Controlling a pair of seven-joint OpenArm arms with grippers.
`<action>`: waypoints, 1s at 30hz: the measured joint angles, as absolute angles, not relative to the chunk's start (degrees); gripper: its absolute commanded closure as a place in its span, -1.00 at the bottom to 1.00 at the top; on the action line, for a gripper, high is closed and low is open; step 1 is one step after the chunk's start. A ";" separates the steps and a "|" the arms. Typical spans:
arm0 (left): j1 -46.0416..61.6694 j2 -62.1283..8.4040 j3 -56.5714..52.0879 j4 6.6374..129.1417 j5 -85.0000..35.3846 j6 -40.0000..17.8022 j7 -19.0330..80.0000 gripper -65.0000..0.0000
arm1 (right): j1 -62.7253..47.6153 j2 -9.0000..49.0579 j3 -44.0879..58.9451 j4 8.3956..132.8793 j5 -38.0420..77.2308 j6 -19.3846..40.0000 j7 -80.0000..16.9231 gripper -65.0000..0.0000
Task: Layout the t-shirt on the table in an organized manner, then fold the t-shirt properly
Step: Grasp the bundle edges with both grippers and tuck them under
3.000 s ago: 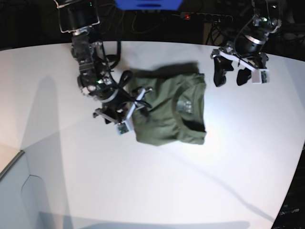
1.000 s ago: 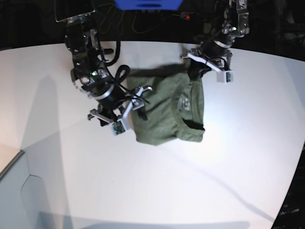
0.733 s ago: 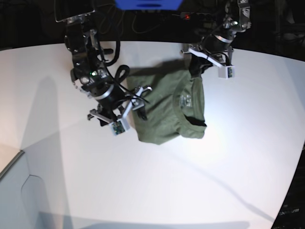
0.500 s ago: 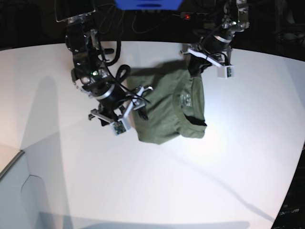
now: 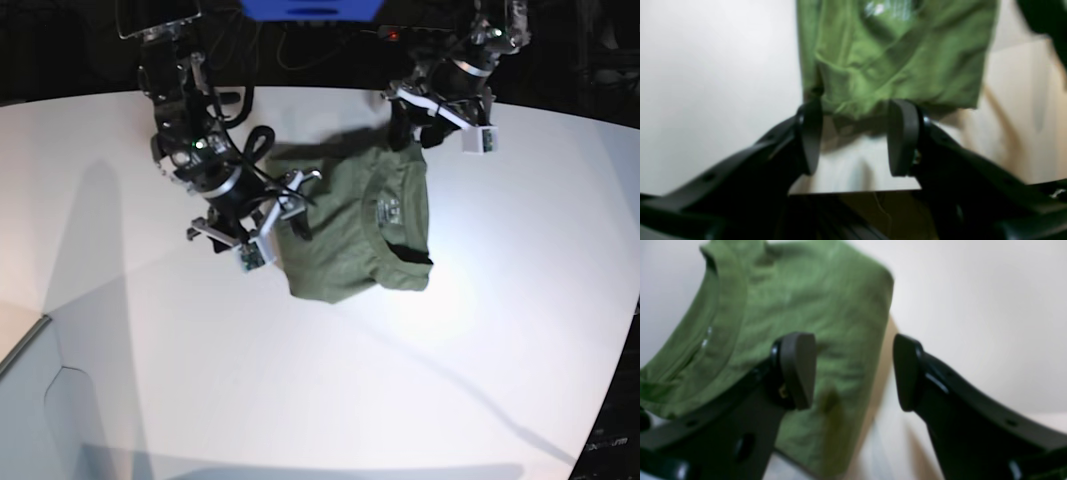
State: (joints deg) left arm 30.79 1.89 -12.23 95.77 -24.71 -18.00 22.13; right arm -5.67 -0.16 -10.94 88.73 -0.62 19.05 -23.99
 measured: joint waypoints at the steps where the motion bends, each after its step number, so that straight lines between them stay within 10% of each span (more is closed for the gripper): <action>1: 31.11 1.89 -12.29 97.45 -24.69 -18.00 22.09 0.07 | -5.93 -0.16 -11.00 88.73 -0.62 19.05 -23.88 -0.13; 30: -6.33 0.03 -19.40 68.60 -24.01 -17.37 28.03 0.06 | -11.46 -0.67 -12.45 84.36 -0.80 19.09 -23.75 -0.13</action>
